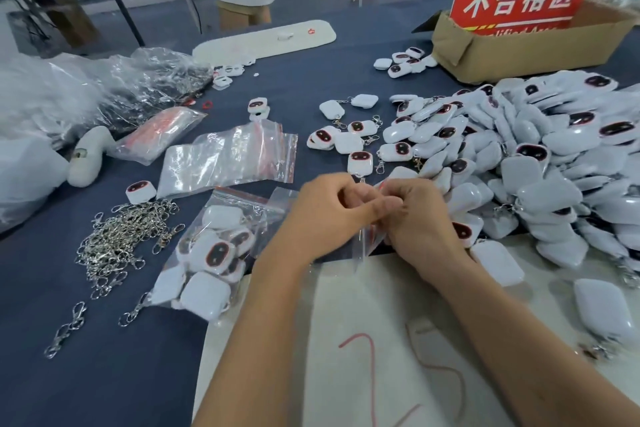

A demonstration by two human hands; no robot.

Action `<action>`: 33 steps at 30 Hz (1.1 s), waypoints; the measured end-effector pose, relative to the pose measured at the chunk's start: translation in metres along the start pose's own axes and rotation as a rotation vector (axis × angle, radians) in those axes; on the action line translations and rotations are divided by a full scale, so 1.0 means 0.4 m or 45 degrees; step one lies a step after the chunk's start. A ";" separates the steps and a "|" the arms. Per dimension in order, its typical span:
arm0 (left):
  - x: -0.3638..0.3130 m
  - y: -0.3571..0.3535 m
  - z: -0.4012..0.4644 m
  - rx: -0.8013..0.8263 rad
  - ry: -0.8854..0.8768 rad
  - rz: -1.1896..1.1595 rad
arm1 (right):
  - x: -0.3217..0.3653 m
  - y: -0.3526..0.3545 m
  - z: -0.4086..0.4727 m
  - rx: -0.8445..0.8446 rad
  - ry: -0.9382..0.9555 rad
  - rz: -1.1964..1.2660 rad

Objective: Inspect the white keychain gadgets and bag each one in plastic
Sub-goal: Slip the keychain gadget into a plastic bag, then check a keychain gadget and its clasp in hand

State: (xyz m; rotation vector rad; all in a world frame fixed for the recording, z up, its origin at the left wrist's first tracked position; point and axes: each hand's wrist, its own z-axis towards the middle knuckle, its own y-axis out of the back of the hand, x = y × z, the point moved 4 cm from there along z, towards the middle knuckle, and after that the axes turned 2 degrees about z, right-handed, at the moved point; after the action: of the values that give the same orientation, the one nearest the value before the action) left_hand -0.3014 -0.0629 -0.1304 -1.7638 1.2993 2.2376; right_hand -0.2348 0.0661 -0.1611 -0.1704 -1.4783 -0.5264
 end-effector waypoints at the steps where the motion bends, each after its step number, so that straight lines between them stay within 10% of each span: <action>1: 0.007 -0.002 -0.008 0.022 -0.008 -0.058 | 0.001 -0.002 -0.001 0.039 0.013 0.016; 20: 0.014 -0.012 -0.040 -0.616 -0.176 0.089 | 0.003 -0.006 -0.016 -0.024 0.061 0.040; 33: 0.052 -0.006 -0.034 -0.740 0.170 -0.017 | -0.001 0.001 -0.014 -0.104 0.029 -0.033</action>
State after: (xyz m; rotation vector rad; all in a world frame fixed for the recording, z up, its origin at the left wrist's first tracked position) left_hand -0.2969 -0.0792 -0.1490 -2.0982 0.6708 2.7217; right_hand -0.2297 0.0642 -0.1619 -0.2094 -1.4395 -0.6081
